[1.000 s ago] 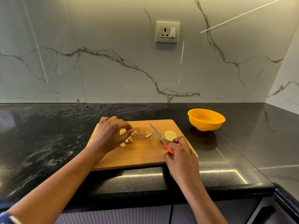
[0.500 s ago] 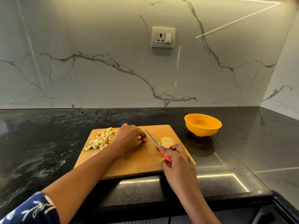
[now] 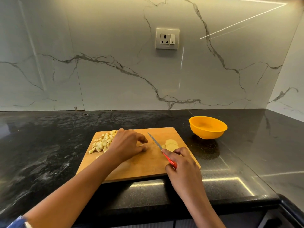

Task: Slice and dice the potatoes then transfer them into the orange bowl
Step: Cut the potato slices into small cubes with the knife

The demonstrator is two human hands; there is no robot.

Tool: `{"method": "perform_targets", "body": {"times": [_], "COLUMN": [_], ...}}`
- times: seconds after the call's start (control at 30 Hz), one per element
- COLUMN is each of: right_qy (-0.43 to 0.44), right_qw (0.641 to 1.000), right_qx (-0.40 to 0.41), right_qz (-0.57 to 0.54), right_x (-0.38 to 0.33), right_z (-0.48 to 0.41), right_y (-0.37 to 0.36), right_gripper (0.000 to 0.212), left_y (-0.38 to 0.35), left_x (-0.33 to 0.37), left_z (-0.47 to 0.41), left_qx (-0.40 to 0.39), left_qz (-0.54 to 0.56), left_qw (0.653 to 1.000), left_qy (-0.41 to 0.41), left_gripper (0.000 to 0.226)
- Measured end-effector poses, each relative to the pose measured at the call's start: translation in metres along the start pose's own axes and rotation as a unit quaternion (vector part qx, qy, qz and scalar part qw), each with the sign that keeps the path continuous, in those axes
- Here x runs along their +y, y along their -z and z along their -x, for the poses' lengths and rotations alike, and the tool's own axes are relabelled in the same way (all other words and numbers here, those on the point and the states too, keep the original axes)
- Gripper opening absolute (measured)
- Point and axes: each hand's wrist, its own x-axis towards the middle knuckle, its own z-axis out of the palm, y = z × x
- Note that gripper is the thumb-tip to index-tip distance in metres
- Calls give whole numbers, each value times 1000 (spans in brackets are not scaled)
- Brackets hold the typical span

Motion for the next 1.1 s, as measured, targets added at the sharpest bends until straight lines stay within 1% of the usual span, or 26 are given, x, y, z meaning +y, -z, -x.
{"method": "perform_targets", "body": {"times": [0.1, 0.17, 0.27, 0.33, 0.43, 0.53, 0.67, 0.9, 1.1], "right_qy": [10, 23, 42, 46, 46, 49, 58, 75, 107], "right_qw": [1000, 1000, 999, 999, 999, 998, 998, 995, 987], "right_qx": [-1, -5, -3, -1, 0, 1, -9, -10, -37], "right_qz": [-6, -8, 9, 16, 18, 24, 33, 72, 114], "right_x": [-1, -3, -5, -6, -7, -9, -17, -32, -46], "right_z": [2, 4, 5, 5, 5, 5, 6, 14, 1], "right_y": [0, 0, -1, -2, -2, -1, -2, -1, 1], "right_gripper": [45, 45, 46, 46, 46, 45, 42, 44, 31], "left_y": [7, 8, 4, 2, 0, 0, -2, -5, -6], "left_x": [-15, -27, -34, -31, -23, -17, -10, -8, -8], "left_z": [13, 19, 20, 18, 17, 17, 16, 18, 17], "left_qx": [7, 5, 4, 7, -6, -17, 3, 22, 18], "left_qz": [28, 61, 107, 96, 42, 14, -10, 14, 23], "left_qw": [999, 996, 992, 994, 999, 1000, 1000, 999, 999], "left_qy": [35, 57, 61, 57, 31, 5, 8, 23, 35], "left_gripper": [43, 41, 38, 39, 41, 35, 31, 28, 27]}}
